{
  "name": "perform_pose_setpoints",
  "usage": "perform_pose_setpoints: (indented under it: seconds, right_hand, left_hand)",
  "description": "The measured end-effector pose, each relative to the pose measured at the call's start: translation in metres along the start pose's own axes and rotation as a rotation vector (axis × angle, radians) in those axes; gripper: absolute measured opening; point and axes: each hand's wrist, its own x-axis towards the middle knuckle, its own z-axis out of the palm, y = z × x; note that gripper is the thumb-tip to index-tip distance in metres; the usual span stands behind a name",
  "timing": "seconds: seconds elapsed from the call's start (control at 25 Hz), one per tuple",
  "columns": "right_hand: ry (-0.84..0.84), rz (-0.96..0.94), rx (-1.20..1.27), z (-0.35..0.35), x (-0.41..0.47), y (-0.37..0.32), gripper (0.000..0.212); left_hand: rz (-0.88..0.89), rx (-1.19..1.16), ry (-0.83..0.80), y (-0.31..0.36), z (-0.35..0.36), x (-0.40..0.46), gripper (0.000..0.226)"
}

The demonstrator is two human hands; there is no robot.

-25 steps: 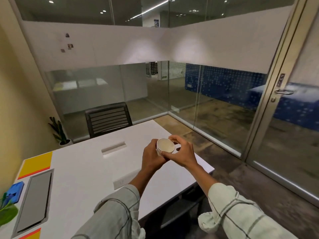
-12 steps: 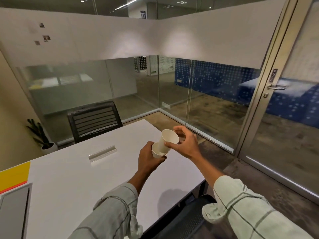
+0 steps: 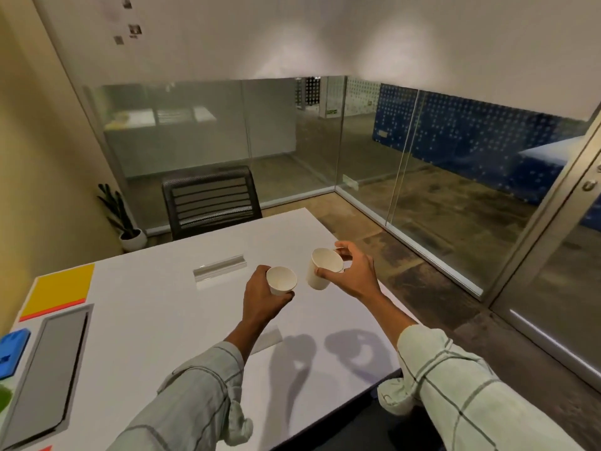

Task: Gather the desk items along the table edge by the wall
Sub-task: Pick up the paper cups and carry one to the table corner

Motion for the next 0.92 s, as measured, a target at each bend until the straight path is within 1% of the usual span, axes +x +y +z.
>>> perform_pose_setpoints:
  seconds: [0.12,0.28,0.4,0.52,0.6,0.76,0.92]
  right_hand:
    - [-0.128,-0.024,-0.092,0.019,0.026,0.029,0.086]
    - [-0.376,-0.05,-0.222,0.05,0.051,0.07,0.092]
    - [-0.557,-0.045,-0.313,0.072,0.05,0.106,0.097]
    - [-0.696,-0.032,-0.372,0.085,0.04,0.138,0.1]
    - [-0.734,-0.015,-0.389,0.09,0.032,0.153,0.1]
    - [-0.747,0.035,-0.389,0.095,0.018,0.172,0.098]
    - [-0.772,0.016,-0.435,0.098,0.007,0.182,0.096]
  left_hand:
    - [-0.084,0.006,0.094,-0.019,0.003,0.007,0.062]
    - [-0.268,-0.01,0.278,-0.036,0.013,0.007,0.062]
    - [-0.386,0.006,0.379,-0.043,0.025,-0.003,0.061]
    - [-0.481,0.023,0.431,-0.054,0.035,-0.02,0.062]
    - [-0.516,0.053,0.432,-0.06,0.038,-0.031,0.062]
    - [-0.575,0.072,0.466,-0.066,0.04,-0.046,0.061]
    - [-0.608,0.102,0.448,-0.065,0.043,-0.055,0.061]
